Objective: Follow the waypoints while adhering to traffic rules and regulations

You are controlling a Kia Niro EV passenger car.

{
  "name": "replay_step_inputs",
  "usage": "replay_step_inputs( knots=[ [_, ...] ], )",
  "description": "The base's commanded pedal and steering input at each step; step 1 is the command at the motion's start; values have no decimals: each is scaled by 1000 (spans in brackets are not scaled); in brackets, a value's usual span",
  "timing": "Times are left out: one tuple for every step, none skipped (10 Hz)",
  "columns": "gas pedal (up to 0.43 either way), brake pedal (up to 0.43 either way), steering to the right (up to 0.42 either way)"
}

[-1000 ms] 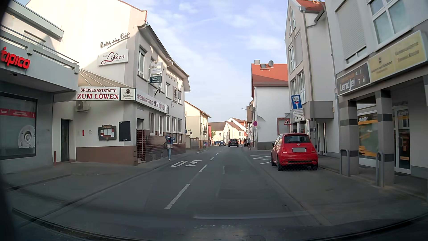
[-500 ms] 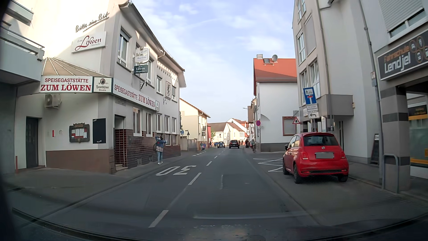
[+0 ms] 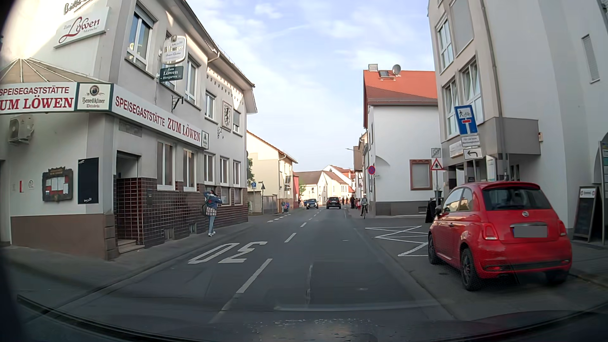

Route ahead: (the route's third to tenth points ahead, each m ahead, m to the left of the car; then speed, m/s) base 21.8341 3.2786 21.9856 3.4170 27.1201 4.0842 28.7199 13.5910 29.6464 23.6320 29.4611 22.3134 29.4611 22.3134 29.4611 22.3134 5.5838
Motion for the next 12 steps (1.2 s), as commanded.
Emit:
replay_step_inputs(
  knots=[
    [0, 0, -3],
    [0, 0, -3],
    [0, 0, -3],
    [0, 0, -3],
    [0, 0, -3],
    [0, 0, -3],
    [0, 0, -2],
    [0, 0, -1],
    [0, 6, -1],
    [0, 12, -1],
    [0, 18, -1],
    [0, 30, -1]
  ],
)
